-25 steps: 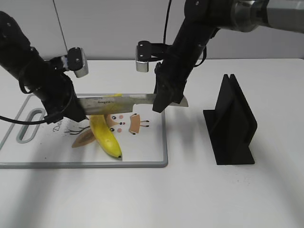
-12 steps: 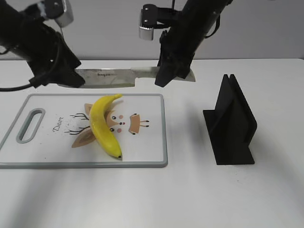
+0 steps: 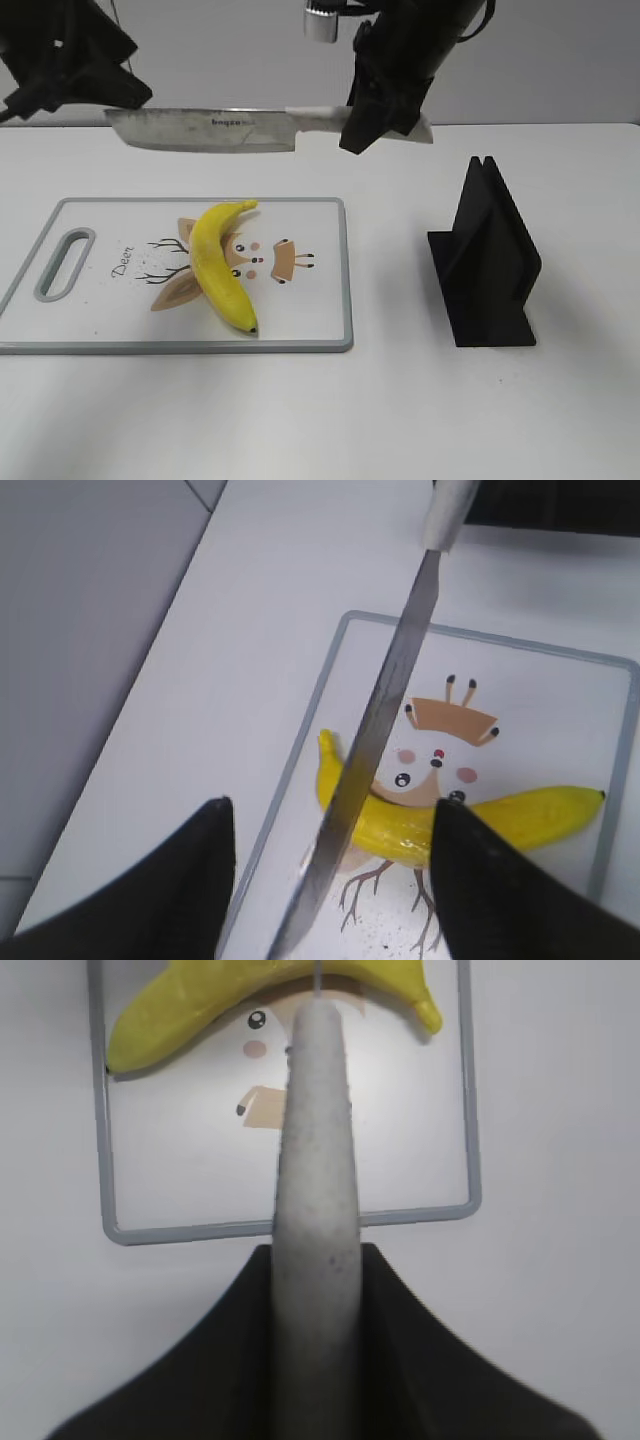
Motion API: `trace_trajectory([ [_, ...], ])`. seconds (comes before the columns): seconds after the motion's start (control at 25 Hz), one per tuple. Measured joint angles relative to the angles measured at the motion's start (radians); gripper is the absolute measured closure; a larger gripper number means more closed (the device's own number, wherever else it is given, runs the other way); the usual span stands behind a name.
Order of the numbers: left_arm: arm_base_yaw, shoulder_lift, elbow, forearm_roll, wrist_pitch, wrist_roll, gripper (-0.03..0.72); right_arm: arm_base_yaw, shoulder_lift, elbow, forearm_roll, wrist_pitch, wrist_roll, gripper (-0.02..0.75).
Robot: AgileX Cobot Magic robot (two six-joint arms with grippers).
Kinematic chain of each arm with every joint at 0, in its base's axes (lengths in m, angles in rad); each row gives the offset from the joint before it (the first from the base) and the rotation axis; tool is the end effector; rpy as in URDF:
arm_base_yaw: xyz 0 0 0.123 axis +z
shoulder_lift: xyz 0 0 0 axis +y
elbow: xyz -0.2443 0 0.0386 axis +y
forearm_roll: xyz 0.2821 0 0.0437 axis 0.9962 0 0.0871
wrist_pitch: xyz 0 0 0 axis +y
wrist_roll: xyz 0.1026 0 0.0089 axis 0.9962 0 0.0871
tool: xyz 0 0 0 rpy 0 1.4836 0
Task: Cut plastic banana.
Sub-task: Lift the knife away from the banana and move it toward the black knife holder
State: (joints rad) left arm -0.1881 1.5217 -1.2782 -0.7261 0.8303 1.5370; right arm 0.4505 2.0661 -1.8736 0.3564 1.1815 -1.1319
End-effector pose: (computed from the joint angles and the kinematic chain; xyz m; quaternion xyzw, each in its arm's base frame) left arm 0.3546 -0.1189 0.2763 0.5798 0.6993 -0.0818 0.4101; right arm 0.4039 0.2323 0.2156 -0.6624 0.7158 0.1154 0.1887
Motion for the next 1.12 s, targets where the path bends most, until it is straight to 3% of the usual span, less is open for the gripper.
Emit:
trace_trajectory([
  [0.12,-0.001,-0.029,0.001,0.092,-0.062,-0.166,0.099,0.0,-0.05,0.0,-0.043,-0.001,0.111,0.556],
  [0.32,-0.001,-0.095,0.001,0.317,-0.139,-0.535,0.099,-0.002,-0.122,0.0,-0.13,-0.006,0.465,0.556],
  [0.56,-0.001,-0.18,0.001,0.529,-0.146,-0.973,0.099,-0.005,-0.182,0.003,-0.167,0.001,0.748,0.556],
  [0.72,-0.001,-0.246,0.001,0.666,-0.084,-1.183,0.099,-0.024,-0.223,0.022,-0.217,0.011,0.946,0.556],
  [0.88,-0.001,-0.306,0.001,0.771,0.043,-1.268,0.099,-0.068,-0.293,0.09,-0.248,0.016,1.071,0.556],
  [1.12,-0.001,-0.396,0.074,0.786,0.179,-1.291,0.099,-0.136,-0.417,0.247,-0.263,-0.003,1.199,0.556],
])
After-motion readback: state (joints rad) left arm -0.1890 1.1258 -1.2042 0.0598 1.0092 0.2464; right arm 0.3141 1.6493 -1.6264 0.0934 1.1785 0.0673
